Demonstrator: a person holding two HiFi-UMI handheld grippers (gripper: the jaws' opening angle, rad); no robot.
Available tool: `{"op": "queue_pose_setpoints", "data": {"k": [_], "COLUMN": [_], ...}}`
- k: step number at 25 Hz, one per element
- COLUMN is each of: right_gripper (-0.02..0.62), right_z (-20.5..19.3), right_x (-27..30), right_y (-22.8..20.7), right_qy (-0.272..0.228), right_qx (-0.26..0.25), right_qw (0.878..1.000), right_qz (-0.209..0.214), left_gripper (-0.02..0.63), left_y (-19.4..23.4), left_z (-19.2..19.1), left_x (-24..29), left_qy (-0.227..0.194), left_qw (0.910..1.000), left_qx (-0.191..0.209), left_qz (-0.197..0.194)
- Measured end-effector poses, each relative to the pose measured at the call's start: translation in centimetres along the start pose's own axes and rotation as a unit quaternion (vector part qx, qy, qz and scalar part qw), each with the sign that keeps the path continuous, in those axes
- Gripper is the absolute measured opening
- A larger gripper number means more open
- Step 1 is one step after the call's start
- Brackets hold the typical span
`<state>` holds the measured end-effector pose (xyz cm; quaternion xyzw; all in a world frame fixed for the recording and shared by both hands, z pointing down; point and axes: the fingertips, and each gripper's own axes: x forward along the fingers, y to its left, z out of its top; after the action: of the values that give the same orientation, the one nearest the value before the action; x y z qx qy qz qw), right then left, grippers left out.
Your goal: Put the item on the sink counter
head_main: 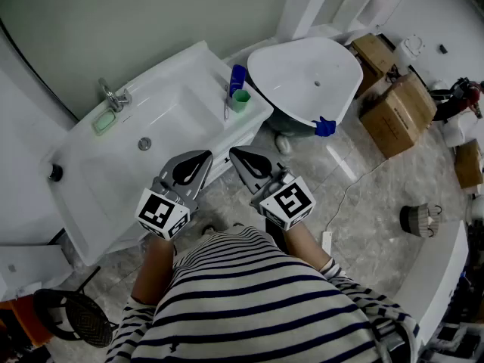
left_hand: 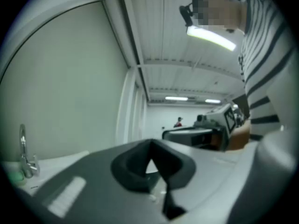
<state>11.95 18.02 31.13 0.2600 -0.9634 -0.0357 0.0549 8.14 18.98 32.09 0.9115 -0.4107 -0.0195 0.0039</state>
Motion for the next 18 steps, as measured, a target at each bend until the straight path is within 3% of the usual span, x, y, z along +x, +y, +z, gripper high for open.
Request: {"op": "queue_pose_setpoints", "data": {"k": [18], "right_gripper": [0.006], "right_z": [-0.33], "right_x": [0.35], "right_y": [0.63], "right_qy": [-0.005], "right_qx": [-0.007], "right_qw": [1.000], "right_qz": [0.002], "left_gripper": [0.005], "left_y": [-0.30], "left_z": [-0.46], "left_x": [-0.10], "left_qy": [0.002], "left_qw": [0.9999], "left_qx": [0.000], "left_qz": [-0.013]}}
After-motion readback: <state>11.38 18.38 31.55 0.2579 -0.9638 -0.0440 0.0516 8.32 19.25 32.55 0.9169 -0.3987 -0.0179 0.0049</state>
